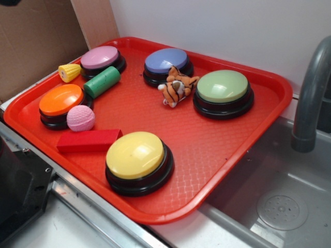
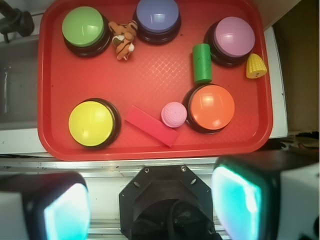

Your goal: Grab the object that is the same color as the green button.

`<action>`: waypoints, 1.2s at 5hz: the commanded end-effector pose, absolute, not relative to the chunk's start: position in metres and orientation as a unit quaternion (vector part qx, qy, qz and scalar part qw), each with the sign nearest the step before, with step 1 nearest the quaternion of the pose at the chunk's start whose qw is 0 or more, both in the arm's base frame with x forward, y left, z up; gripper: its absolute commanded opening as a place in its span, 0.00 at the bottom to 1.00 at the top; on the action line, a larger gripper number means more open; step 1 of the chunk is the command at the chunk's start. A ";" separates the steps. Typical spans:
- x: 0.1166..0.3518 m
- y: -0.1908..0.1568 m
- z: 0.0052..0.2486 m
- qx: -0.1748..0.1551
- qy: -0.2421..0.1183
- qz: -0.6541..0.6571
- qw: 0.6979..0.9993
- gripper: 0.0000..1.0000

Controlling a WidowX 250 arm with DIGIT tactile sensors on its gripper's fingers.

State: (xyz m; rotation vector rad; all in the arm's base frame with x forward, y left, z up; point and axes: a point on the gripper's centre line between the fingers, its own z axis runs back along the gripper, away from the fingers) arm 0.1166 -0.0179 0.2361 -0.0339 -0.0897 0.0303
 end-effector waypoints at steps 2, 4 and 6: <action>0.134 -0.007 0.218 -0.013 -0.032 -0.033 0.999 1.00; 0.169 0.031 0.174 -0.009 -0.033 0.006 0.999 1.00; 0.196 0.073 0.118 0.008 -0.053 0.050 0.997 1.00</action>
